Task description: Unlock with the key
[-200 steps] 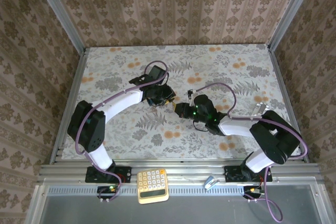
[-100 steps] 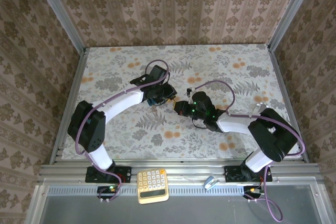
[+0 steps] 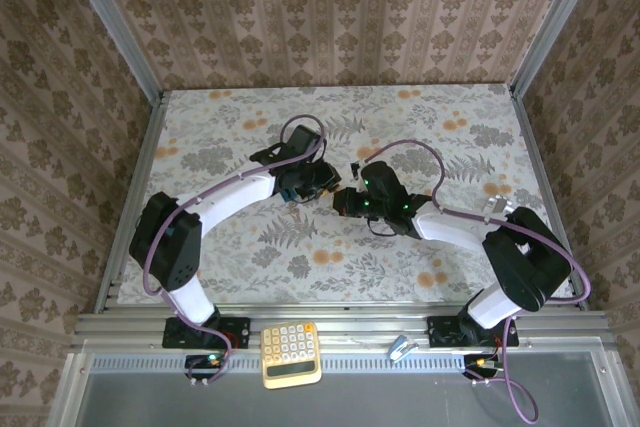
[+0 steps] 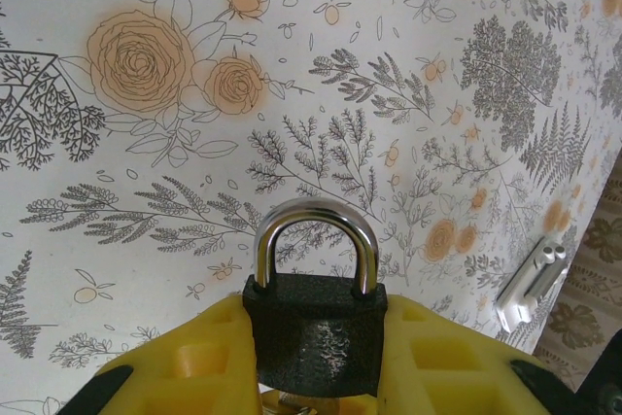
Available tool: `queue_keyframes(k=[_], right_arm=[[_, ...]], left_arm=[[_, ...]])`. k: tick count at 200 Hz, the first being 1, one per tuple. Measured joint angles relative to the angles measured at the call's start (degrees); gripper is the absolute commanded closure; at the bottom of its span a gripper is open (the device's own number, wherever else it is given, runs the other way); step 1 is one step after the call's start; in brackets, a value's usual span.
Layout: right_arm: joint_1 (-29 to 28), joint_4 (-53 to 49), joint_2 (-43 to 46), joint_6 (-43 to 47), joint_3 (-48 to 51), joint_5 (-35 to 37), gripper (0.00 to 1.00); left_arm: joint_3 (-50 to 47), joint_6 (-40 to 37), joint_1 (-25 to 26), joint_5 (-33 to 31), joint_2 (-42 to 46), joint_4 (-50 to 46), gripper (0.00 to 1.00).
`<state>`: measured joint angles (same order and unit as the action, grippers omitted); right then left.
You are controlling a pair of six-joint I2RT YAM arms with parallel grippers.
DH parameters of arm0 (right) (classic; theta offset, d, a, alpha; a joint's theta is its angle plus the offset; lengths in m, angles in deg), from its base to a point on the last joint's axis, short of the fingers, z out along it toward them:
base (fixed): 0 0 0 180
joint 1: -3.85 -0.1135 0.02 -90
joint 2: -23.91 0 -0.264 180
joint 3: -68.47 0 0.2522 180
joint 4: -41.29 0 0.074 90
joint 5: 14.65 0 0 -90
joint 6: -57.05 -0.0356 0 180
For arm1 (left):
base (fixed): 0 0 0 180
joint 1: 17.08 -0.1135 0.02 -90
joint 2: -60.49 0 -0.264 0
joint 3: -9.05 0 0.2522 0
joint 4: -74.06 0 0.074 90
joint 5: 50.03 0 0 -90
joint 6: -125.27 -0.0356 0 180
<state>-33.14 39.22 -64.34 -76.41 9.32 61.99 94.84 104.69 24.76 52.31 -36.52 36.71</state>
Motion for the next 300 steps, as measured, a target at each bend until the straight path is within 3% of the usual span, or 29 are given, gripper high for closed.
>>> queue_keyframes(k=[67,115,149,300], right_arm=[[0.1,3.4,2.7,0.4,5.0,-0.7,0.76],[0.8,6.2,8.9,0.2,10.7,-2.1,0.75],[2.2,8.5,12.3,-0.3,11.3,-2.4,0.69],[3.0,15.0,4.3,-3.3,8.7,-5.4,0.78]], left_arm=[[-0.2,-0.1,-0.4,1.6,0.0,-1.2,0.79],[-0.3,-0.2,-1.0,2.1,0.0,-1.7,0.79],[-0.9,-0.2,-1.0,2.2,0.4,-1.7,0.79],[-1.0,-0.2,-0.5,3.4,0.8,-1.7,0.79]])
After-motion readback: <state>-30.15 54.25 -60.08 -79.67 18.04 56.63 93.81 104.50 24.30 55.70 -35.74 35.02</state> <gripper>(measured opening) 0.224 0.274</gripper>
